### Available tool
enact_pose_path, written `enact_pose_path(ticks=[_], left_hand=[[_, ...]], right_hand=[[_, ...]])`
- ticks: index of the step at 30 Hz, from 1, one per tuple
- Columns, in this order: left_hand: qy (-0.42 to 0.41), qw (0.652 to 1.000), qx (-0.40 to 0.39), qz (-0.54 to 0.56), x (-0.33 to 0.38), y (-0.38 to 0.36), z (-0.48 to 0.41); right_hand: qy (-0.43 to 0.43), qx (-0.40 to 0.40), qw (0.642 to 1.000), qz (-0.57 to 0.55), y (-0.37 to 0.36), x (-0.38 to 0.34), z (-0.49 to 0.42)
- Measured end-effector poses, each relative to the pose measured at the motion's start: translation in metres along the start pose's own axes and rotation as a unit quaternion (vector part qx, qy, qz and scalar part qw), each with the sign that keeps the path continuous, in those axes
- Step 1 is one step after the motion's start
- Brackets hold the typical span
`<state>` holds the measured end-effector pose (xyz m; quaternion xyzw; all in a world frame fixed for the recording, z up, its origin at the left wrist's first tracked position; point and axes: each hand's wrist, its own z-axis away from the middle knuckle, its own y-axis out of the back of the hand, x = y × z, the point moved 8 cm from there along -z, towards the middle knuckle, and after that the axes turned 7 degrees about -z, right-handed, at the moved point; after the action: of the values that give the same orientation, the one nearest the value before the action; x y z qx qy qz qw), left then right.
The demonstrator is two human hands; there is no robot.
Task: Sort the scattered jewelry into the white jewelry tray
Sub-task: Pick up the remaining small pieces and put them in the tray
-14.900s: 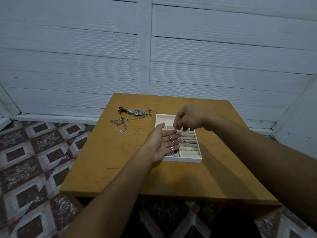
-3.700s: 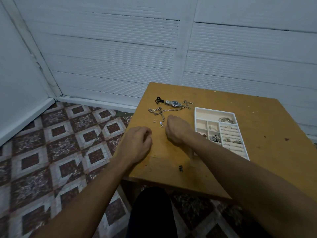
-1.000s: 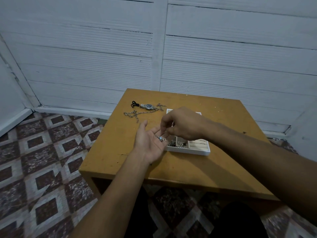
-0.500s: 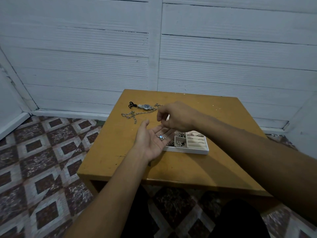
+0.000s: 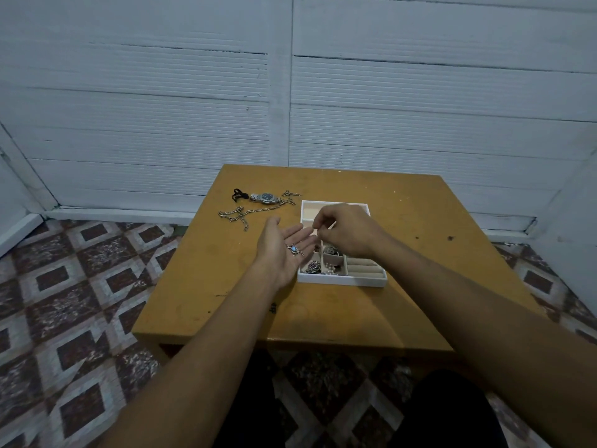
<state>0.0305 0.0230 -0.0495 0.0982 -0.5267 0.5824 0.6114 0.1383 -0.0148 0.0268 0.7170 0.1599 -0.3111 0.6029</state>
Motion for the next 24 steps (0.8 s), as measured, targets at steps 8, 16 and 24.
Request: enact_pose_path(ticks=[8, 16, 24], left_hand=[[-0.02, 1.0, 0.013, -0.013, 0.003, -0.007, -0.016], [-0.037, 0.997, 0.019, -0.067, 0.0, -0.013, -0.031], [-0.048, 0.994, 0.022, -0.096, 0.002, -0.017, -0.035]], right_hand=[[-0.037, 0.025, 0.998, -0.035, -0.012, 0.03, 0.002], [-0.043, 0.061, 0.997, -0.016, -0.01, 0.043, -0.005], [-0.051, 0.06, 0.997, 0.012, -0.011, 0.048, -0.004]])
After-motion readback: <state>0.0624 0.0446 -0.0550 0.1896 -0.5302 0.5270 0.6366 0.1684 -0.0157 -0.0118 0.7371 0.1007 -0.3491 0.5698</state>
